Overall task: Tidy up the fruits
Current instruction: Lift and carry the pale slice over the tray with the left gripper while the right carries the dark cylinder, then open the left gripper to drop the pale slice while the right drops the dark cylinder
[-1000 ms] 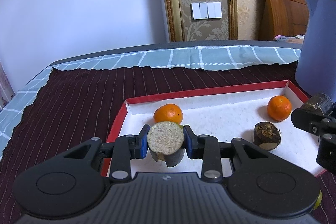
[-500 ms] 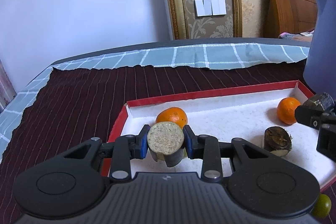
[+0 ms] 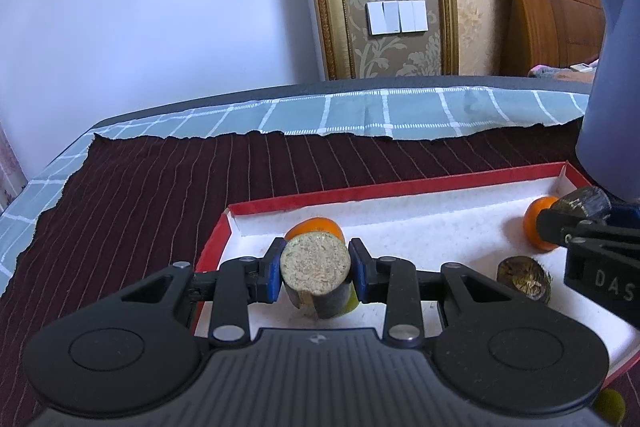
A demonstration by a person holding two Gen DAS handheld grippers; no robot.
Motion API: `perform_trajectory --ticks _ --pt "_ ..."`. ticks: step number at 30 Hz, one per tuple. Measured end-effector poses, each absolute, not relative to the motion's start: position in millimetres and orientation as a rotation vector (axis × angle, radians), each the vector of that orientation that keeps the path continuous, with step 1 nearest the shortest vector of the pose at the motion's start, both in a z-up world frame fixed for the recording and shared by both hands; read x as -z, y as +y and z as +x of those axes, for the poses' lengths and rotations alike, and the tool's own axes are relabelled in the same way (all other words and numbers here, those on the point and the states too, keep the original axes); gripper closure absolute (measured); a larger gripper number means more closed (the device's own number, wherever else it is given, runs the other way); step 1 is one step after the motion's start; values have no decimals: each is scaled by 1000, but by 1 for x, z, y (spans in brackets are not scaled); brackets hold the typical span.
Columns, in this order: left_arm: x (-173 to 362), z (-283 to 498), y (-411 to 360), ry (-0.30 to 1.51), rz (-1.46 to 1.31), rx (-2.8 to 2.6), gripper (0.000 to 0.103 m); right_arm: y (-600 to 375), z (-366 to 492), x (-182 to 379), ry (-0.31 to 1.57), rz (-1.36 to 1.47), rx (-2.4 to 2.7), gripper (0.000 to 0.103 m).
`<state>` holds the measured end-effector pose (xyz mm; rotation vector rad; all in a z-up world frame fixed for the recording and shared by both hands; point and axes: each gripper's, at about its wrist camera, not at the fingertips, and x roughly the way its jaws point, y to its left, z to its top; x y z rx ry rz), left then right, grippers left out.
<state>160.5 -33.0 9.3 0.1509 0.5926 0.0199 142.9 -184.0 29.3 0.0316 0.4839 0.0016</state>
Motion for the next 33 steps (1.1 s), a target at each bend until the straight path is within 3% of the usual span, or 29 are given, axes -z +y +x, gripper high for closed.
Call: perform_trajectory --ticks 27,29,31,33 --pt "-9 181 -55 580 176 -21 70 -188 170 -25 522 42 57 67" --pt "-9 182 -55 582 172 -6 70 -187 170 -25 517 34 70 63" --pt "-9 182 -56 587 175 -11 63 -188 170 -26 513 35 81 46" --pt "-9 182 -55 589 173 -19 48 -189 169 -27 507 34 85 44"
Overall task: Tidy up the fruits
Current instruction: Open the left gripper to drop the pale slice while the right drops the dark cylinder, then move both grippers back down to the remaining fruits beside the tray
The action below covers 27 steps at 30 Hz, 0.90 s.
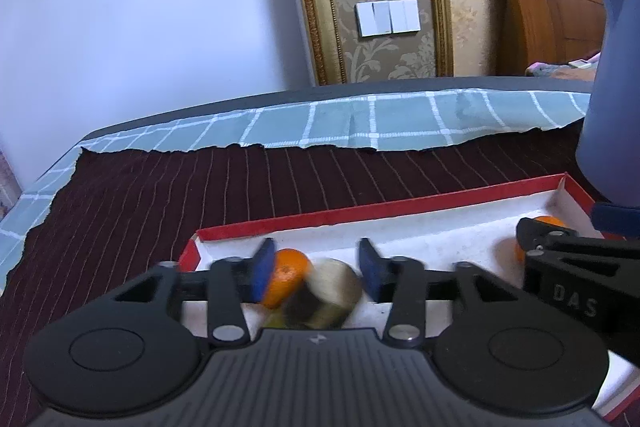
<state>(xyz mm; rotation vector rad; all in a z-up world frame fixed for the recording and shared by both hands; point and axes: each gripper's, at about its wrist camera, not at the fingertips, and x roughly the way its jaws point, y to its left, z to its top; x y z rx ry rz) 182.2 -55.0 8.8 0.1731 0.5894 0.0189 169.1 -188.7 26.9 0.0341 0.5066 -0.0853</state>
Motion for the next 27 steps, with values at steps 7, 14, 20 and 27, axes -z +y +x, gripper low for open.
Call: perform_trajectory --ticks 7,14,20,27 --pt "-15 174 -50 568 160 -25 39 -194 160 -29 496 49 80 41" --pt "-18 163 -47 561 156 -21 39 -194 145 -31 476 55 58 36" --pt "-17 142 -38 566 138 -23 39 -194 125 -32 450 57 46 24" --pt "-17 116 -27 563 81 -9 39 -191 91 -31 397 53 61 5"
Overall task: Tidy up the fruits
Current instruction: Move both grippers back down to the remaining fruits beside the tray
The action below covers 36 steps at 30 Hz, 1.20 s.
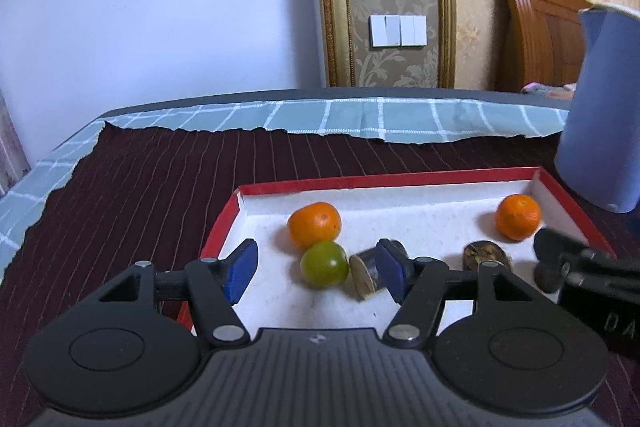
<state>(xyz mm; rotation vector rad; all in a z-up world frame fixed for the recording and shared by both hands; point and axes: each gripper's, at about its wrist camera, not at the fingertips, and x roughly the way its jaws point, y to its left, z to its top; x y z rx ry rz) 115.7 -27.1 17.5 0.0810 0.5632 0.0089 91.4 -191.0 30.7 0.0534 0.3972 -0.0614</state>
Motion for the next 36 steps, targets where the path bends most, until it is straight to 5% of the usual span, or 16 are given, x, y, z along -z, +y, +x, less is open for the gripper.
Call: perform_trajectory --ticks 36 --pt "14 25 -28 605 18 118 39 -219 -7 23 405 75 45 0"
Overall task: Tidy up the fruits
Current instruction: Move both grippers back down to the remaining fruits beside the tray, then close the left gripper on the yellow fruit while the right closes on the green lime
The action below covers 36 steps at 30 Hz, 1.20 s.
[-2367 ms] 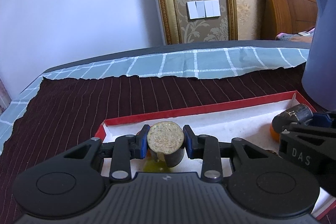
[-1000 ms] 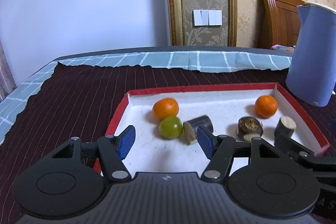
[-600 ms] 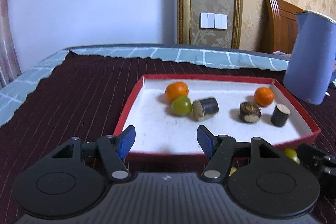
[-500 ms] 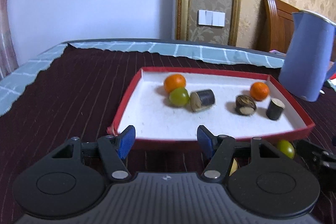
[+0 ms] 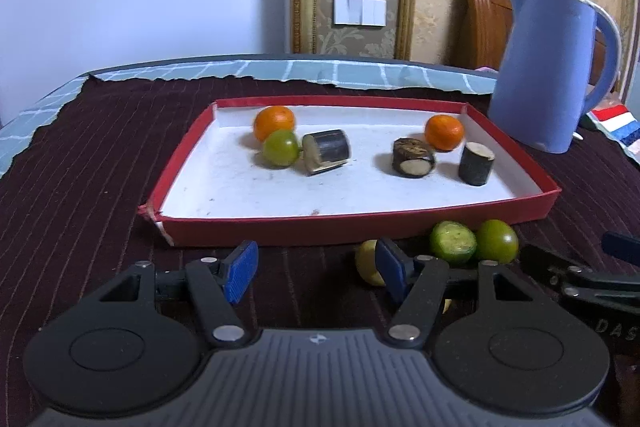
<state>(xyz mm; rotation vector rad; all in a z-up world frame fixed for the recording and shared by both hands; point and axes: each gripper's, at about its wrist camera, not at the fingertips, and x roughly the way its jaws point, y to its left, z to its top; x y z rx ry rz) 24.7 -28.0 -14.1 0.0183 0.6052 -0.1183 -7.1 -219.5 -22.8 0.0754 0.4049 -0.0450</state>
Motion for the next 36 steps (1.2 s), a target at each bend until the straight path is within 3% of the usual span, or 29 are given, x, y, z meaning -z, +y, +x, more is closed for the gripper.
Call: perform_trajectory --ticks 13,20,24,27,29,32,36 --pt "27 34 -30 658 4 132 38 -227 -6 25 410 133 29 0" --pt "29 41 -39 640 32 165 49 -221 -5 23 416 79 29 0" --pt "30 45 -42 648 35 164 49 -211 -4 20 403 -72 42 0" --pt "32 43 -46 635 62 139 58 -205 3 20 431 -127 0 7" --pt "31 41 -44 628 64 131 73 -200 10 21 456 -148 -29 8" --pt "30 39 -36 629 54 113 73 -192 21 22 483 -191 -57 17" --pt "30 35 -21 631 35 111 73 -185 34 23 517 -193 -114 41"
